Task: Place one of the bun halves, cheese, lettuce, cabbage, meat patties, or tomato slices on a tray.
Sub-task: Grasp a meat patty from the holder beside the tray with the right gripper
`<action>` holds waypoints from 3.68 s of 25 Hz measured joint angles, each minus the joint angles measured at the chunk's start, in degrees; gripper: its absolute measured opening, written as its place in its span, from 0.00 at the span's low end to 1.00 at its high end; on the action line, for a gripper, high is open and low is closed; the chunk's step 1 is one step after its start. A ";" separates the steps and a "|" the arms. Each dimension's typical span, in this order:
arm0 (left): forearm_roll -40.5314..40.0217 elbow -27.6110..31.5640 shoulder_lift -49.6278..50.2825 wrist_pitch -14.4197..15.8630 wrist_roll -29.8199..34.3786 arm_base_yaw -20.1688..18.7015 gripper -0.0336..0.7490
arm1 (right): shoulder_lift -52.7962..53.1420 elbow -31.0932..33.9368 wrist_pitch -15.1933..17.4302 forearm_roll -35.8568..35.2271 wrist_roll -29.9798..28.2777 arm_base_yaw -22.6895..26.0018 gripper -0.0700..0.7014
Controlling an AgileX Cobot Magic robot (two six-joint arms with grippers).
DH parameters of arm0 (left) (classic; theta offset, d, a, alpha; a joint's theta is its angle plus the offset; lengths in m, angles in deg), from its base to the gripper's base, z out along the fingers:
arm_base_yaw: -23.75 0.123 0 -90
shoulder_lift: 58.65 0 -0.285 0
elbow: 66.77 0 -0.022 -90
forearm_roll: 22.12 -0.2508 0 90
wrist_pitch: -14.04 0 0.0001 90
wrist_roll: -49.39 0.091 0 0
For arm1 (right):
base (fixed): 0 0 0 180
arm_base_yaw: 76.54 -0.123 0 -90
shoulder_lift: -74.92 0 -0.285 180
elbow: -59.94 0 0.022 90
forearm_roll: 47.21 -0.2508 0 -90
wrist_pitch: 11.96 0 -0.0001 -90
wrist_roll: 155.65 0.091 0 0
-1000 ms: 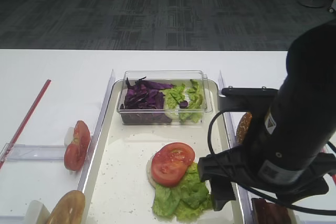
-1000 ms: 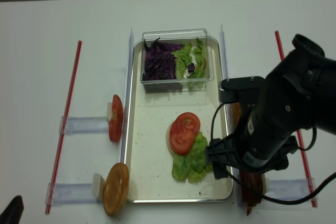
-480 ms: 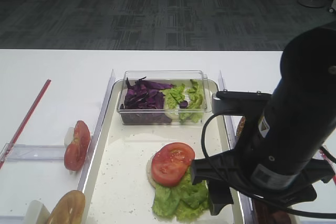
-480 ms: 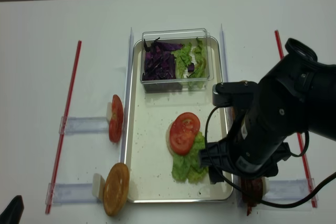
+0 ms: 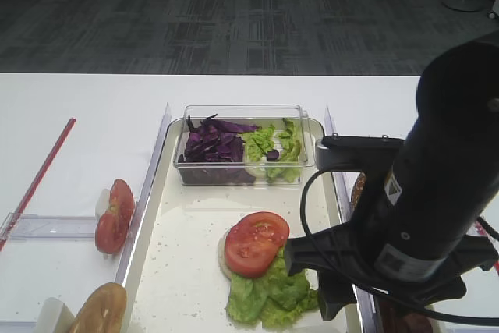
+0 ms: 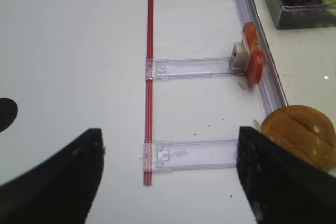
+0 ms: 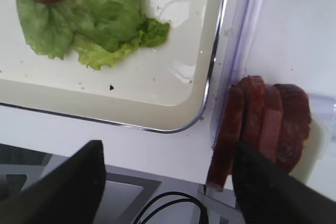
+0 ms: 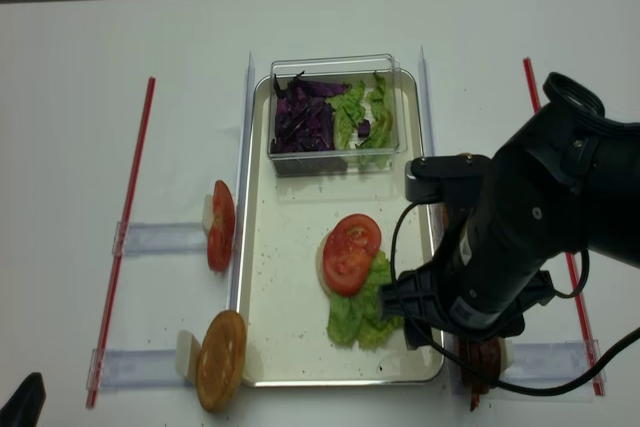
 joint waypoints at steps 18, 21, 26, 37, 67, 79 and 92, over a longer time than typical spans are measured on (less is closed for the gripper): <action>0.00 0.00 0.00 0.00 0.00 0.00 0.67 | -4.87 -0.40 0.60 1.71 -0.08 0.00 0.77; 0.00 0.00 0.00 0.00 0.00 0.00 0.67 | -5.31 -0.40 0.60 1.90 -0.07 0.00 0.77; 0.00 0.00 0.00 0.00 0.00 0.00 0.67 | -5.84 -0.67 1.09 2.97 -0.07 0.00 0.69; 0.00 0.00 0.00 0.00 0.00 0.00 0.67 | -6.27 -0.67 1.92 4.79 -0.07 0.00 0.35; 0.00 0.00 0.00 0.00 0.00 0.00 0.67 | 0.94 -0.57 5.23 6.82 2.01 0.00 0.24; 0.00 0.00 0.00 0.00 0.00 0.00 0.67 | 5.38 -0.57 7.32 6.82 2.85 0.00 0.24; 0.00 0.00 0.00 0.00 0.00 0.00 0.67 | 4.81 -5.25 9.47 9.34 2.25 1.57 0.24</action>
